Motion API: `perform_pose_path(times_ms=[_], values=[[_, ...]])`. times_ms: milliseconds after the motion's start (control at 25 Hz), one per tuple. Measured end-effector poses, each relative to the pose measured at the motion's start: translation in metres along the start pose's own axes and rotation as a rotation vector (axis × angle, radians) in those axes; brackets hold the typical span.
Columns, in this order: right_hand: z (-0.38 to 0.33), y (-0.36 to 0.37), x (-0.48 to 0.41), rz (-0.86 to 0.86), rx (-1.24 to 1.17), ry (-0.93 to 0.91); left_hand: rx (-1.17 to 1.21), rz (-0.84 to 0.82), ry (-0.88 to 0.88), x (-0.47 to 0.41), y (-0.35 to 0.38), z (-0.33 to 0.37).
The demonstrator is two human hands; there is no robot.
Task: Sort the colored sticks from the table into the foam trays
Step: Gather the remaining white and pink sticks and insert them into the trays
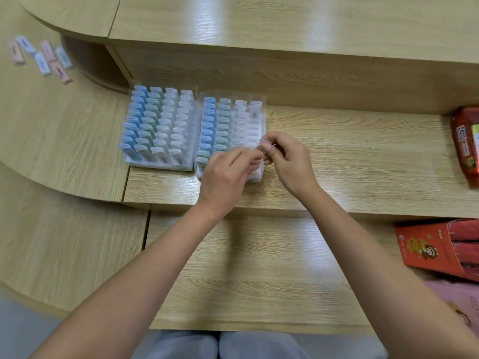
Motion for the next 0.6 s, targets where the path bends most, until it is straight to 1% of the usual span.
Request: perform_pose_path(times_ms=[40,120,240,360,480,600], values=[[0.0009,0.0004,-0.0017,0.007,0.031,-0.027,-0.046,-0.003,0.027,-0.0021,0.0001,0.0002],[0.0028,0.0004,-0.0048,-0.003,0.054,-0.049,-0.121,0.026,0.026,-0.0061,-0.0017,-0.0017],[0.0042,-0.0012,-0.0036,-0.024,0.080,-0.079,-0.159,0.062,0.015,-0.0065,-0.0066,-0.0042],[0.0040,-0.0042,0.0010,-0.011,0.094,-0.120,-0.123,0.050,0.003,-0.0049,-0.0071,-0.0062],[0.0032,-0.0053,0.0025,0.000,0.109,-0.146,-0.037,0.052,-0.059,-0.0044,-0.0059,-0.0087],[0.0063,-0.0060,0.0036,0.011,0.109,-0.142,0.008,0.060,-0.076,-0.0032,-0.0057,-0.0082]])
Point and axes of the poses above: each hand's wrist, its own x-axis away from the middle knuckle, its own y-axis out of the palm, z = x × y, the point moved 4 cm from there along -x, towards the middle knuckle, and after that the axes turned 13 degrees about y, right-handed, at the moved point
